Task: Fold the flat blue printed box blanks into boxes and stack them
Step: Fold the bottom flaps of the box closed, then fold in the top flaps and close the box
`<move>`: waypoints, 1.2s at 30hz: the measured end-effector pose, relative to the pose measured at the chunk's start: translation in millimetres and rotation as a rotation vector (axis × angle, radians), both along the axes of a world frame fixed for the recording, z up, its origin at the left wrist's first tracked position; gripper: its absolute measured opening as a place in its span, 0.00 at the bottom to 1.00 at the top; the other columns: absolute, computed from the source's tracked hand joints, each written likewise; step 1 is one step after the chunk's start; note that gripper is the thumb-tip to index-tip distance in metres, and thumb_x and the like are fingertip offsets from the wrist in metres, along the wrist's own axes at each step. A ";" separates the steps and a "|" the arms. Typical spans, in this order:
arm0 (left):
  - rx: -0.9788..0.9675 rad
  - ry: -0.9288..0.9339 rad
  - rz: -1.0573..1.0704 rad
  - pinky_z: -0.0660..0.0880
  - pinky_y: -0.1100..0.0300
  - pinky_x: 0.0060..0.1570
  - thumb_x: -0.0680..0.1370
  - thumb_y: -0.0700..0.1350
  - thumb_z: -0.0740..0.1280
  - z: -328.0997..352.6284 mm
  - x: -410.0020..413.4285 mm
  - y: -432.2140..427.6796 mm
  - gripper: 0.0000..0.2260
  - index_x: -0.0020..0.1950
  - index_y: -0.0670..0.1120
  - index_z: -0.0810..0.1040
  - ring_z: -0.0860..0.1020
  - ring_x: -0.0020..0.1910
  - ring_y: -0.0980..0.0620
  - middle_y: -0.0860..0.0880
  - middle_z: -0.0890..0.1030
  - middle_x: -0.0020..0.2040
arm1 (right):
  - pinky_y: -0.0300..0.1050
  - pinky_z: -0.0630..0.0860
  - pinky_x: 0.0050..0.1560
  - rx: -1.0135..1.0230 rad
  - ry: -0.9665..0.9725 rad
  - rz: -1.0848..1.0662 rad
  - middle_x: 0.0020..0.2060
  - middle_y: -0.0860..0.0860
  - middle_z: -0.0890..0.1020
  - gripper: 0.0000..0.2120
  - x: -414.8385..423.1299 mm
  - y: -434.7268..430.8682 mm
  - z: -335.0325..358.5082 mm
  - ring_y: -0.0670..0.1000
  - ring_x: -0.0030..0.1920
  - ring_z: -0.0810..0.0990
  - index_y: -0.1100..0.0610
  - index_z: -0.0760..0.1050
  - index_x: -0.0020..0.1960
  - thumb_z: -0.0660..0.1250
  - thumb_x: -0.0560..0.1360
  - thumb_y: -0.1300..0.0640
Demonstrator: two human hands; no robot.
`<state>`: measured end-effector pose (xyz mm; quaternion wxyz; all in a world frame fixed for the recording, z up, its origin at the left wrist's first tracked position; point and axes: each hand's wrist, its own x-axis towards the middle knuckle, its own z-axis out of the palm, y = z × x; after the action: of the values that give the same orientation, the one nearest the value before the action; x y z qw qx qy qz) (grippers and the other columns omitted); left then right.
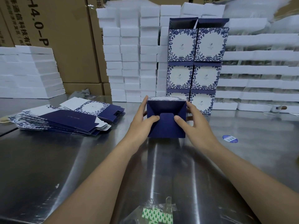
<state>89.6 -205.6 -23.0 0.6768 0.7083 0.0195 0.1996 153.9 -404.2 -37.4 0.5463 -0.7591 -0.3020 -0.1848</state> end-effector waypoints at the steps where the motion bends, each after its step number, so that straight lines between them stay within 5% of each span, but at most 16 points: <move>1: -0.009 0.014 -0.002 0.82 0.47 0.61 0.74 0.50 0.73 1.3 -0.4 -0.5 0.36 0.73 0.80 0.64 0.83 0.62 0.54 0.53 0.79 0.70 | 0.27 0.75 0.49 0.001 0.006 0.016 0.67 0.42 0.77 0.27 -1.0 0.1 -0.2 0.34 0.57 0.77 0.42 0.67 0.78 0.70 0.82 0.47; 7: 0.037 -0.007 -0.019 0.83 0.62 0.49 0.78 0.44 0.76 -3.5 0.7 3.5 0.40 0.76 0.77 0.60 0.85 0.53 0.61 0.56 0.77 0.70 | 0.41 0.79 0.55 -0.017 0.008 0.020 0.67 0.42 0.77 0.33 -5.2 0.6 0.8 0.39 0.60 0.78 0.40 0.65 0.80 0.72 0.78 0.41; 11: 0.060 -0.025 0.013 0.83 0.57 0.56 0.79 0.42 0.75 -3.1 -0.6 1.8 0.40 0.78 0.75 0.60 0.84 0.59 0.57 0.57 0.77 0.71 | 0.50 0.82 0.53 -0.041 -0.029 -0.026 0.65 0.42 0.76 0.35 -3.8 1.6 -1.2 0.40 0.58 0.78 0.41 0.65 0.79 0.76 0.77 0.49; 15: 0.093 -0.030 0.028 0.82 0.47 0.63 0.80 0.41 0.74 -3.7 -1.9 -0.3 0.39 0.79 0.74 0.60 0.84 0.61 0.52 0.57 0.77 0.72 | 0.41 0.77 0.55 -0.044 -0.068 -0.045 0.64 0.42 0.76 0.35 -1.8 2.9 -3.1 0.37 0.57 0.77 0.41 0.65 0.79 0.77 0.77 0.49; 21: 0.134 -0.048 0.030 0.82 0.55 0.59 0.81 0.40 0.73 -3.3 -4.2 -3.4 0.39 0.79 0.73 0.59 0.82 0.62 0.55 0.57 0.77 0.72 | 0.36 0.76 0.53 -0.040 -0.084 -0.055 0.63 0.41 0.76 0.35 -0.1 3.1 -4.1 0.38 0.54 0.78 0.40 0.66 0.78 0.78 0.76 0.50; 24: 0.068 -0.043 0.019 0.79 0.50 0.66 0.81 0.43 0.73 1.4 -7.2 -8.0 0.36 0.78 0.72 0.62 0.82 0.64 0.54 0.56 0.78 0.71 | 0.33 0.76 0.53 0.019 -0.050 -0.035 0.63 0.40 0.79 0.30 -4.7 4.0 -1.3 0.40 0.54 0.79 0.41 0.68 0.75 0.75 0.76 0.43; 28: -0.072 -0.070 -0.008 0.79 0.54 0.65 0.85 0.58 0.65 15.3 -17.1 -15.5 0.22 0.78 0.70 0.65 0.82 0.61 0.62 0.62 0.80 0.67 | 0.51 0.77 0.67 0.240 0.154 -0.005 0.62 0.41 0.82 0.33 -14.7 8.4 10.7 0.46 0.62 0.80 0.42 0.73 0.73 0.59 0.74 0.27; 30: -0.108 -0.097 0.013 0.70 0.47 0.75 0.85 0.64 0.58 19.3 -19.1 -16.5 0.22 0.80 0.69 0.63 0.76 0.70 0.57 0.58 0.77 0.71 | 0.61 0.72 0.72 0.290 0.193 -0.018 0.65 0.44 0.81 0.34 -18.8 9.9 17.2 0.50 0.68 0.78 0.46 0.76 0.70 0.56 0.75 0.26; 34: -0.176 -0.154 0.073 0.67 0.42 0.77 0.85 0.67 0.54 23.2 -22.0 -16.2 0.23 0.80 0.67 0.63 0.76 0.70 0.56 0.55 0.80 0.69 | 0.59 0.75 0.69 0.283 0.174 0.031 0.57 0.39 0.84 0.20 -22.7 13.3 21.7 0.45 0.61 0.81 0.43 0.79 0.64 0.61 0.76 0.39; 36: -0.192 -0.186 0.107 0.64 0.40 0.79 0.81 0.70 0.56 24.1 -23.2 -14.3 0.28 0.81 0.66 0.63 0.72 0.75 0.54 0.53 0.74 0.77 | 0.51 0.77 0.66 0.234 0.122 0.064 0.58 0.39 0.83 0.24 -23.0 13.5 19.3 0.39 0.60 0.80 0.42 0.74 0.68 0.63 0.73 0.55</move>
<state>66.4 -219.9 1.2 0.7288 0.6166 0.0134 0.2976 130.9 -390.7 -18.1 0.6539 -0.6901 -0.2687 -0.1549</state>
